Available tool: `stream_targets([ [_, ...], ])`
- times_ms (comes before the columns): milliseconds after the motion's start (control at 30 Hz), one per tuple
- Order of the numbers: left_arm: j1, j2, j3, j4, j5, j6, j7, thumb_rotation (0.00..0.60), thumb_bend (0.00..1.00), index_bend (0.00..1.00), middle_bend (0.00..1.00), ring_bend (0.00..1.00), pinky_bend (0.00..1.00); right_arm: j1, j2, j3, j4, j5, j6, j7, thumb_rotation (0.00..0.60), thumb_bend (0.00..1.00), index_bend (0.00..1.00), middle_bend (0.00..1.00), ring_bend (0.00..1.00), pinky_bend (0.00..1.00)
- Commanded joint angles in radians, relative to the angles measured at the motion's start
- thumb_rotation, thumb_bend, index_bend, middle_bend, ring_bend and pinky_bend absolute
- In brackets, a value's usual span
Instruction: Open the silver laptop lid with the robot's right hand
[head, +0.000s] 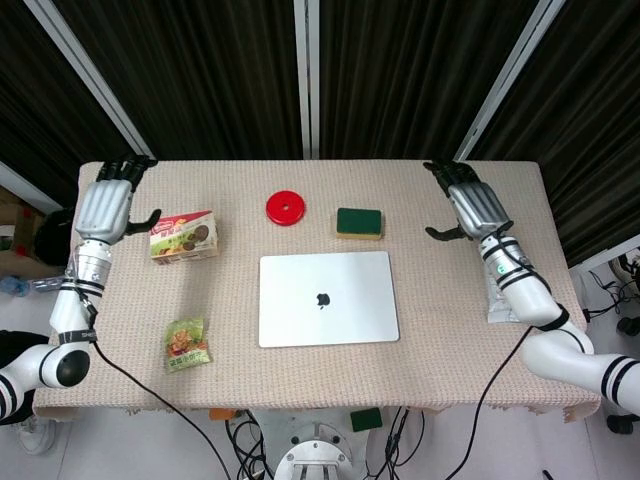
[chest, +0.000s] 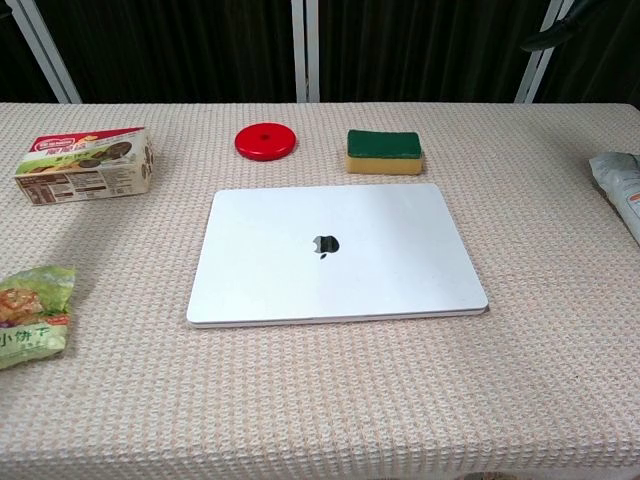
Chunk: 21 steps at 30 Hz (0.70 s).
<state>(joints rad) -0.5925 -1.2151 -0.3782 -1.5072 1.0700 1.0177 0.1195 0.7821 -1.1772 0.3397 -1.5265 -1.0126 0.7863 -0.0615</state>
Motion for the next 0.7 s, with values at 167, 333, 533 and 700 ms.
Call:
stream_targets([
  [167, 0.020, 0.021, 0.028, -0.015, 0.026, 0.028, -0.032, 0.600, 0.28, 0.17, 0.12, 0.03, 0.09, -0.003, -0.003, -0.024, -0.025, -0.008, 0.022, -0.007, 0.600, 0.19, 0.00, 0.00, 0.00, 0.00],
  [333, 0.069, 0.048, 0.072, -0.072, 0.080, 0.091, -0.042, 0.600, 0.28, 0.17, 0.12, 0.03, 0.09, -0.061, 0.034, -0.065, -0.116, -0.132, 0.053, 0.082, 0.600, 0.19, 0.00, 0.00, 0.00, 0.00],
  [533, 0.175, 0.073, 0.159, -0.186, 0.176, 0.236, -0.021, 0.600, 0.28, 0.17, 0.12, 0.03, 0.09, -0.140, 0.071, -0.171, -0.234, -0.372, 0.137, 0.132, 0.600, 0.19, 0.00, 0.00, 0.00, 0.00],
  [700, 0.271, 0.078, 0.249, -0.262, 0.263, 0.351, 0.012, 0.600, 0.28, 0.17, 0.12, 0.03, 0.09, -0.176, 0.040, -0.264, -0.256, -0.524, 0.182, 0.123, 0.600, 0.19, 0.00, 0.00, 0.00, 0.00],
])
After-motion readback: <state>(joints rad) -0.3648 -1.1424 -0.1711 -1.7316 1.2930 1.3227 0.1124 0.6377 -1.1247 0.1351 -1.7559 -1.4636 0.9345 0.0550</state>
